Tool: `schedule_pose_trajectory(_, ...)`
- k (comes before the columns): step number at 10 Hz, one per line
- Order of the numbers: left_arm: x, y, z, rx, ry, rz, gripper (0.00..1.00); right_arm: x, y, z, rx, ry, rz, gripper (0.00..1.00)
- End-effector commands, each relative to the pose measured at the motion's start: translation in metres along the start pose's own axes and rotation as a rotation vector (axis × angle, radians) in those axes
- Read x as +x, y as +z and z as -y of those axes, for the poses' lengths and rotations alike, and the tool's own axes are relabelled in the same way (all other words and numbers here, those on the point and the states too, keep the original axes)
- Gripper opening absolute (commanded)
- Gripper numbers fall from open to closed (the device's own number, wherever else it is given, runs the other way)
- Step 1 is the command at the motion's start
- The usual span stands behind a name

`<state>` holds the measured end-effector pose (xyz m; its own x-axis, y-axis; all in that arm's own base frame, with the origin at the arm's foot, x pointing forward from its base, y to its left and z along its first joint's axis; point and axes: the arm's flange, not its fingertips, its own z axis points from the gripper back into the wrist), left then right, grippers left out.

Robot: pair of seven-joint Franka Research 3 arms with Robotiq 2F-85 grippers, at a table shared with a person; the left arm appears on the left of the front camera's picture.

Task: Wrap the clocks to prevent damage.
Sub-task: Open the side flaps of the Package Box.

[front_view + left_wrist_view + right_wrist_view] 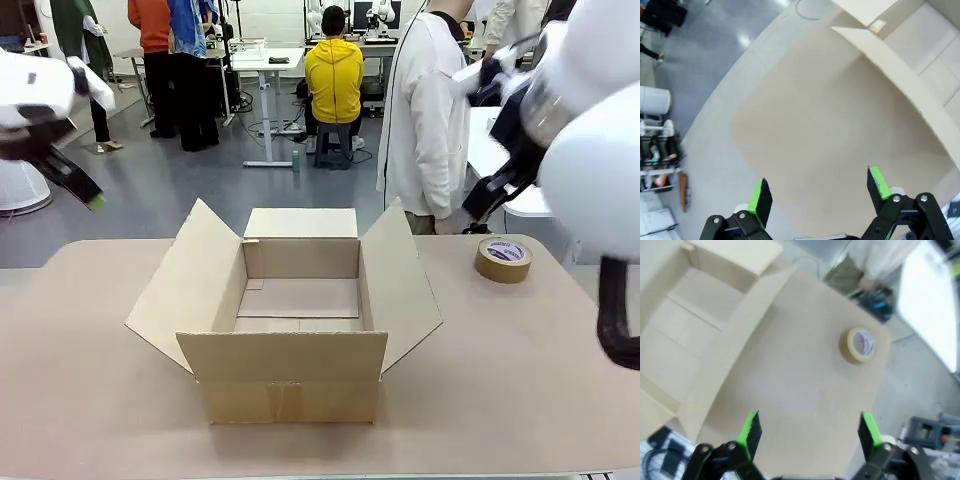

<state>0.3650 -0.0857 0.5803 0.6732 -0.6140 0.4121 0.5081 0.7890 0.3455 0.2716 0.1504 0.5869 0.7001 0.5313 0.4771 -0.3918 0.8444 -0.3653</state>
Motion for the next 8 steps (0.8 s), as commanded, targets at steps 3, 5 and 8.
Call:
schedule_pose_trajectory(3,0.004,0.030,-0.009,0.028,-0.014,-0.002,1.00,0.000,0.000,0.000,0.000,0.000,0.000,1.00)
schedule_pose_trajectory(5,0.004,0.030,-0.009,0.028,-0.014,-0.002,1.00,0.000,0.000,0.000,0.000,0.000,0.000,1.00)
schedule_pose_trajectory(8,0.000,0.024,-0.024,-0.135,-0.084,0.047,1.00,-0.003,0.002,0.026,0.379,0.097,-0.049,1.00)
